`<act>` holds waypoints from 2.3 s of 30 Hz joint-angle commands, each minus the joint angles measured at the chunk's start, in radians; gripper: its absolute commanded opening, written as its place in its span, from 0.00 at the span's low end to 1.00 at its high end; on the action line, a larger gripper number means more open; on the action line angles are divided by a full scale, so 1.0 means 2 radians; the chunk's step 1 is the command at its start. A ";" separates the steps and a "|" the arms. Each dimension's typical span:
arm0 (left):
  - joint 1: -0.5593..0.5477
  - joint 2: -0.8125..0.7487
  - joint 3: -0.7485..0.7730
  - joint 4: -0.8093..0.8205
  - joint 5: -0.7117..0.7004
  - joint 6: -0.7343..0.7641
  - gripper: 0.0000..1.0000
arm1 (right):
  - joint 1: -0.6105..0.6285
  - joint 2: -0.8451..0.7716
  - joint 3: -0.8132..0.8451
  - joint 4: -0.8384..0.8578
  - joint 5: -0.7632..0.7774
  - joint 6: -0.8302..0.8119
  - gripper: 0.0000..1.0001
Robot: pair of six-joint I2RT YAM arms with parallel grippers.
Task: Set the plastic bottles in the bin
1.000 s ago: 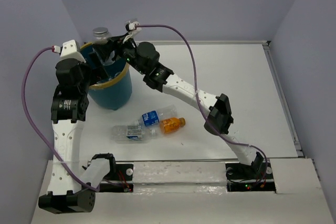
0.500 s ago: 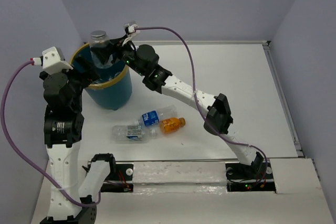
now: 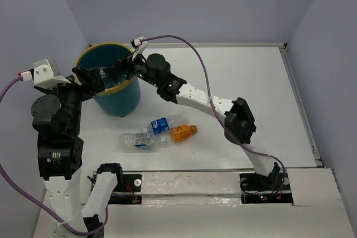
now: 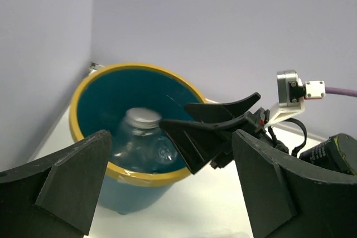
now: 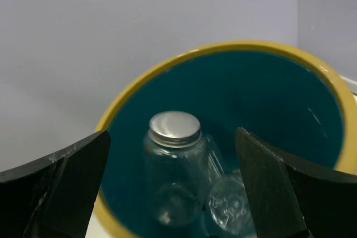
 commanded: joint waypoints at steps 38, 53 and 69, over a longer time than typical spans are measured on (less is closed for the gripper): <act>-0.171 -0.013 -0.268 0.113 0.227 -0.043 0.98 | 0.016 -0.383 -0.566 -0.299 -0.052 -0.322 0.97; -0.171 -0.028 -0.284 0.098 0.202 -0.043 0.99 | 0.031 -0.334 -0.603 -0.216 -0.039 -0.290 0.71; -0.171 -0.093 -0.175 0.128 0.143 -0.083 0.99 | 0.031 -0.508 -0.563 -0.172 -0.060 -0.231 0.42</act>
